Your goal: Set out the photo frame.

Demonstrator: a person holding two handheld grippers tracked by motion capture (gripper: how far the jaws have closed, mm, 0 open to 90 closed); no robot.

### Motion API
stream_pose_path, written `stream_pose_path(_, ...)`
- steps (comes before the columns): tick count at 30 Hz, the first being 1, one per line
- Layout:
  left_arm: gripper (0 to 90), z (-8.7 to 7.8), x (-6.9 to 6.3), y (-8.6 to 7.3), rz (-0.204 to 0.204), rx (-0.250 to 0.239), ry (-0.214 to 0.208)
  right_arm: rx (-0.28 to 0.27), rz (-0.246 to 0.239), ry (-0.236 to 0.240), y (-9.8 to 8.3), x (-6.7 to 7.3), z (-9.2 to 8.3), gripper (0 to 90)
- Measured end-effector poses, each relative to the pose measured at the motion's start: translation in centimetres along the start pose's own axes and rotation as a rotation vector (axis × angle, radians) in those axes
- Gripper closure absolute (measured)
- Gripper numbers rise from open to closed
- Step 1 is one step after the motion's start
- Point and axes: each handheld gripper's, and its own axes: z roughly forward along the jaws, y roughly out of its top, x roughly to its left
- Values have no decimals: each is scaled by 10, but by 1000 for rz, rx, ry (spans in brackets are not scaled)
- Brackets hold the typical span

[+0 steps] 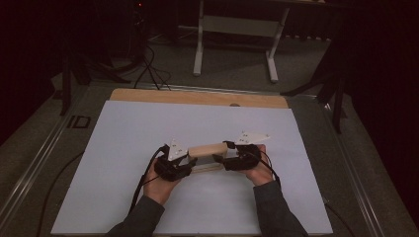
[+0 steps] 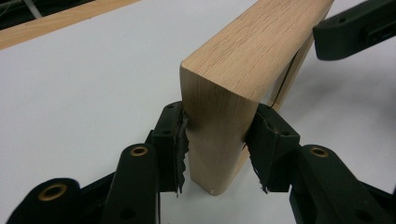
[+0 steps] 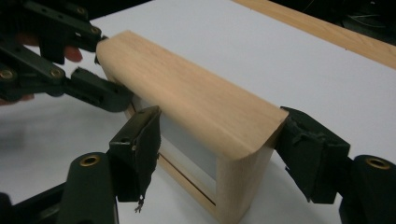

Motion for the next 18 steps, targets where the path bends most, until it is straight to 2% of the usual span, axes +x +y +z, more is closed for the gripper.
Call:
stream_pose_path(15,587,1,2,1,22,-2,3,27,-45,-38,-1,2,2,384)
stream_pose_path(18,587,1,2,1,23,-3,2,27,-38,-42,-1,2,2,389)
